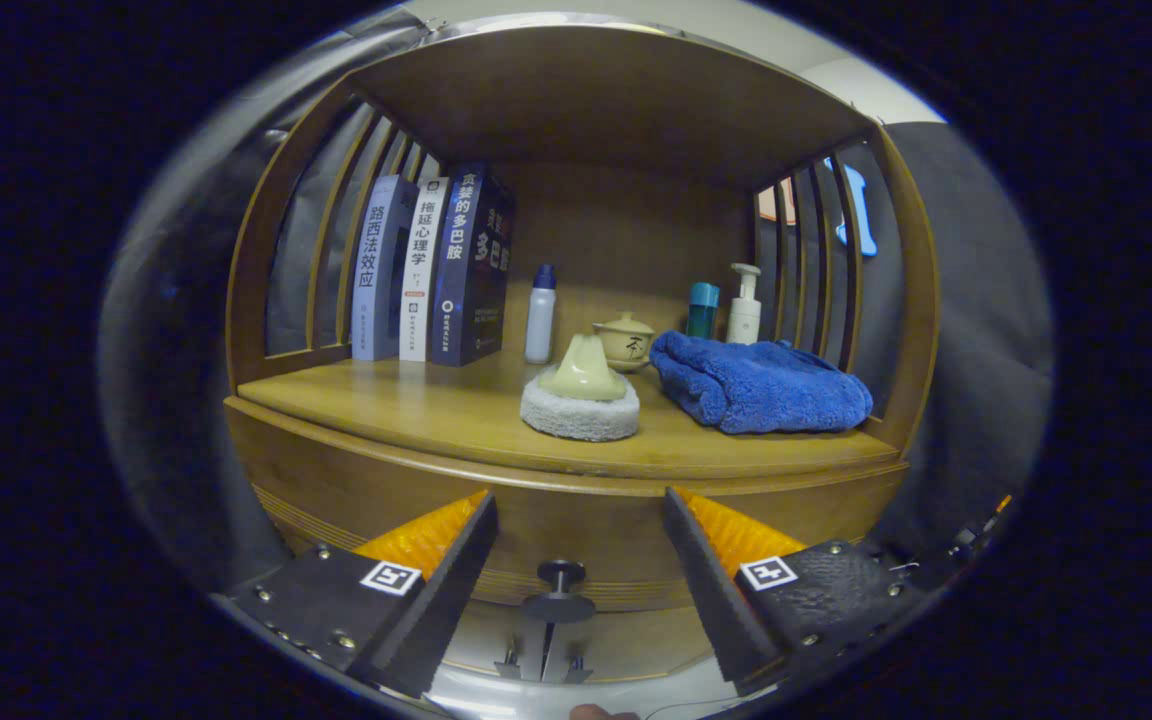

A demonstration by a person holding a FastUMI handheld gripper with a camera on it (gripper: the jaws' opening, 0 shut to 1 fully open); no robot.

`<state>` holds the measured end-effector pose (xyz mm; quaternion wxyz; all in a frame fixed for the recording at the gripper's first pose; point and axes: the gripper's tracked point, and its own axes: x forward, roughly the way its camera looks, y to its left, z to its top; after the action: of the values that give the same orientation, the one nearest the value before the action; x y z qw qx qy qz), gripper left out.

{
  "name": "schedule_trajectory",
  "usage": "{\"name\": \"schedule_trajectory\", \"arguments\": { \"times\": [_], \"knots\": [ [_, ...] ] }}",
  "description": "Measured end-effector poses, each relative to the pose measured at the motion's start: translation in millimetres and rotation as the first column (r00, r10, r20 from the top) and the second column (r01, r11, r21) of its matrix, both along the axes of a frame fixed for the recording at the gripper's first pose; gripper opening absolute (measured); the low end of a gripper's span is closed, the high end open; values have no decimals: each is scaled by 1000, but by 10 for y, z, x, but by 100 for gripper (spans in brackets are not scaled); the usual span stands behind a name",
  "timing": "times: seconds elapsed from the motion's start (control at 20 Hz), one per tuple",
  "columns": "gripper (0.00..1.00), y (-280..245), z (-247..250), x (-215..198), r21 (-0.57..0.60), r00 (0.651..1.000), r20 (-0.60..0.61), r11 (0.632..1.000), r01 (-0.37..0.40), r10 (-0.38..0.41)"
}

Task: Pull open the drawer, take out the items inside it, and place them on the countertop above the cabinet.

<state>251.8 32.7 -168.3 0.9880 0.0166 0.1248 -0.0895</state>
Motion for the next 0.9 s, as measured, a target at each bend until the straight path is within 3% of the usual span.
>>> {"name": "schedule_trajectory", "arguments": {
  "times": [0.6, 0.75, 0.9],
  "knots": [
    [100, -9, 4, 14, -14, 1000, 16, 1000, -6, 6],
    [99, -19, 42, -10, -4, 999, 13, 999, -39, 39],
    [99, -208, 422, -3, -45, 990, 130, 998, -46, 52]
  ]
}}
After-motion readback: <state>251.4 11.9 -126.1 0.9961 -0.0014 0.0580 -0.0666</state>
